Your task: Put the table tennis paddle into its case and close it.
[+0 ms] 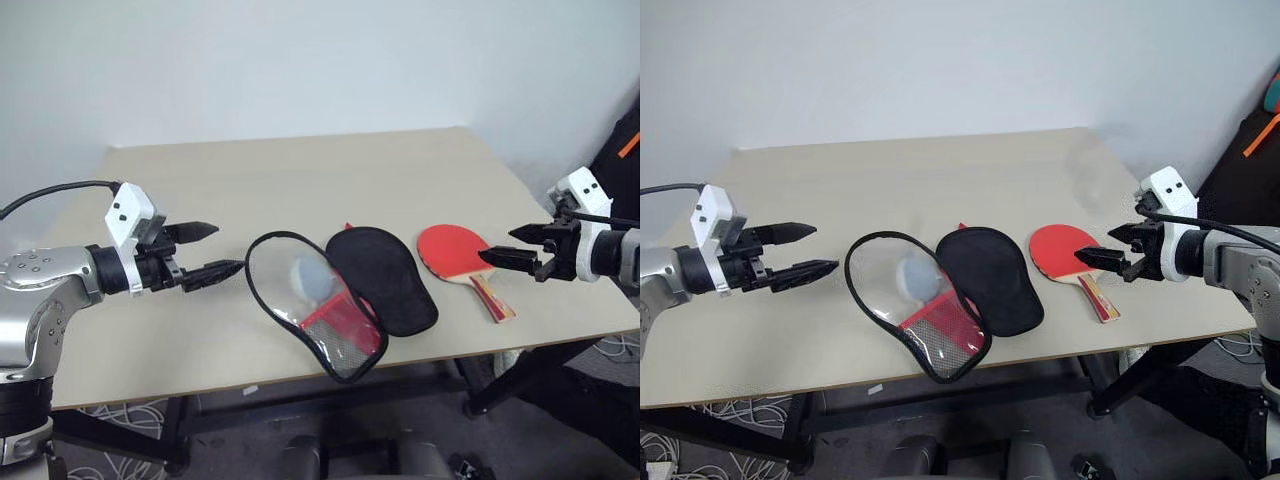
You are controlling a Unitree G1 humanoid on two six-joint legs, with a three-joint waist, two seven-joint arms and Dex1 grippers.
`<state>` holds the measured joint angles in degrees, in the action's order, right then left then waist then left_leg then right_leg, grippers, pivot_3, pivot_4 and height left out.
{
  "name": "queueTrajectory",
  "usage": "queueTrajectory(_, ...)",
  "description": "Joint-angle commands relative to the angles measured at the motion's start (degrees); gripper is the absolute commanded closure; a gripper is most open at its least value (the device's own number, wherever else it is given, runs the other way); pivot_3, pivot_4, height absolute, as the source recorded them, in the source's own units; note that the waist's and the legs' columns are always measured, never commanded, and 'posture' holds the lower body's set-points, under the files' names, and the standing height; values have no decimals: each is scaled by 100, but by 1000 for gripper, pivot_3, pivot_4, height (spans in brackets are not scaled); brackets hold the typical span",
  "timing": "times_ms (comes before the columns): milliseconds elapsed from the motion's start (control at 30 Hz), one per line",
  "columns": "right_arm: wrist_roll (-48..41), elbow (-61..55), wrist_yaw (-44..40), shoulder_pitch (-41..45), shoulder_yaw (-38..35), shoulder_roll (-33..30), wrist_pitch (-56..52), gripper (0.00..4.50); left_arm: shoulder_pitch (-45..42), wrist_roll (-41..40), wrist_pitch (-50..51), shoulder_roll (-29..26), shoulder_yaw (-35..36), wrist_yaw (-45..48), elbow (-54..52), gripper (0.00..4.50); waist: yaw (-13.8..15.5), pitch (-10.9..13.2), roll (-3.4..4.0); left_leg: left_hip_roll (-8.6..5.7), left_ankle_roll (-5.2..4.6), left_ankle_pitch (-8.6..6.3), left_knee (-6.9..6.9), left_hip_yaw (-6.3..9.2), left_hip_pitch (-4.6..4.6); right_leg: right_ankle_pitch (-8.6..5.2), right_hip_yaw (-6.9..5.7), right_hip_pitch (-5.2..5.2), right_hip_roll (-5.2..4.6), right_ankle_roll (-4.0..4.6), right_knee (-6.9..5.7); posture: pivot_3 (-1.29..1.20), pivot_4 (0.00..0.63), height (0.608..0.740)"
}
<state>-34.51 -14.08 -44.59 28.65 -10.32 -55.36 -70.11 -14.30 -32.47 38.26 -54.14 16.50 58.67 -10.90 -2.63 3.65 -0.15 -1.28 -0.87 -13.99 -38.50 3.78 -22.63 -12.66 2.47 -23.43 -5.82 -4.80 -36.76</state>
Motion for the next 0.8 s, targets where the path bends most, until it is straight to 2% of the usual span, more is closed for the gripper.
queueTrajectory(33,-39,-99,4,165,-112,-113,99,0,-104,-19,-64,4,7,-39,-26,75,0,0,0,0,0,0,0,0,0,0,0,0,0,0,0,0,0,698)
queueTrajectory(800,-200,-293,221,103,-103,-7,-105,0,-99,-107,74,-33,15,6,-67,75,3,0,-1,-1,0,0,-3,0,-1,0,0,1,0,0,0,0,0,698)
